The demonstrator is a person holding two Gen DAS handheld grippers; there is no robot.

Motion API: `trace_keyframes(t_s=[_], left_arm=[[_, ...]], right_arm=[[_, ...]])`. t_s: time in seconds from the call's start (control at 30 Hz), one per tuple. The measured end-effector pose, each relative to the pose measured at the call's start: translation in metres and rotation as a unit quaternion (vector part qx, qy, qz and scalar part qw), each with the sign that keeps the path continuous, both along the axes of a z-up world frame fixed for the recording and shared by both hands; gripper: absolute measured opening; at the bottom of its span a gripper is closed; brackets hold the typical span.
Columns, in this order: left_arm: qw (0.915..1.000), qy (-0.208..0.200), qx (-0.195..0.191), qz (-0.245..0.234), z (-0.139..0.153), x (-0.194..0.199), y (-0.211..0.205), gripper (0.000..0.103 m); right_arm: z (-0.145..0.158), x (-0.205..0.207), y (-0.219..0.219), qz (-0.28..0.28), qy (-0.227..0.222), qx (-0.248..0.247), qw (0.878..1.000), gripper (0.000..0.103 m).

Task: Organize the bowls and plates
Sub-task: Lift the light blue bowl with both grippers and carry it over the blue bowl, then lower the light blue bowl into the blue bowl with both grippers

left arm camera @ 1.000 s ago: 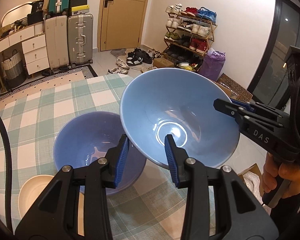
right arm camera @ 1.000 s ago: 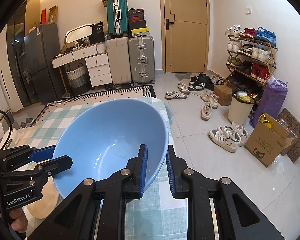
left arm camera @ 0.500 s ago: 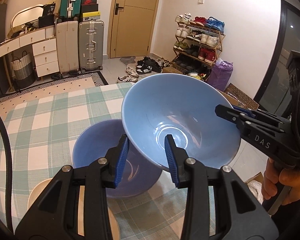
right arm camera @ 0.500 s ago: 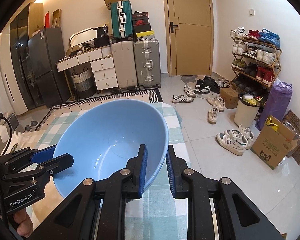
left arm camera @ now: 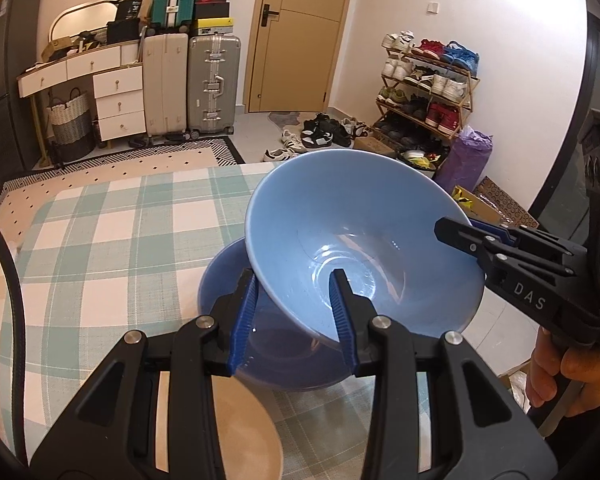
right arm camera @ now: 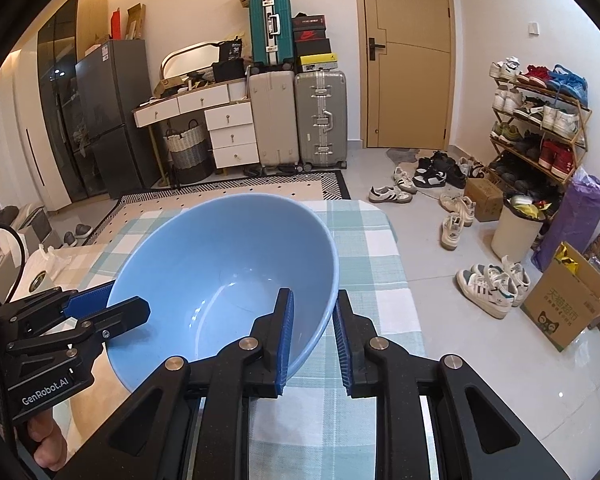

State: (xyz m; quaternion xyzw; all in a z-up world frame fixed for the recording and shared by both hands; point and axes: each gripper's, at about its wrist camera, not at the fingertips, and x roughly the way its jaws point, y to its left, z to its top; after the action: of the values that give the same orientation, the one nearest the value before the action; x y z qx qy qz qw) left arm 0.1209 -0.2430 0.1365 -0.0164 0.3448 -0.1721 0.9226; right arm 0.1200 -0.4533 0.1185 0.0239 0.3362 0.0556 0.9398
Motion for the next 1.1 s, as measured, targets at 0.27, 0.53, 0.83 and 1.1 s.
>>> trace_keyframes(t_s=[0.27, 0.53, 0.83, 1.1], left_arm=[[0.9997, 0.006, 0.014, 0.019, -0.011, 0.011, 0.015, 0.033], [0.9988, 0.011, 0.033, 0.033, -0.024, 0.020, 0.023, 0.033], [0.9977, 0.019, 0.050, 0.042, -0.041, 0.030, 0.026, 0.034], [0.9968, 0.029, 0.060, 0.045, -0.058, 0.039, 0.028, 0.034]], right_arm=[[-0.011, 0.015, 0.020, 0.017, 0.009, 0.000, 1.000, 0.020], [-0.026, 0.026, 0.030, 0.030, 0.020, 0.006, 0.999, 0.020], [-0.044, 0.034, 0.033, 0.037, 0.034, 0.004, 0.999, 0.020], [-0.059, 0.042, 0.034, 0.039, 0.049, 0.002, 0.998, 0.020]])
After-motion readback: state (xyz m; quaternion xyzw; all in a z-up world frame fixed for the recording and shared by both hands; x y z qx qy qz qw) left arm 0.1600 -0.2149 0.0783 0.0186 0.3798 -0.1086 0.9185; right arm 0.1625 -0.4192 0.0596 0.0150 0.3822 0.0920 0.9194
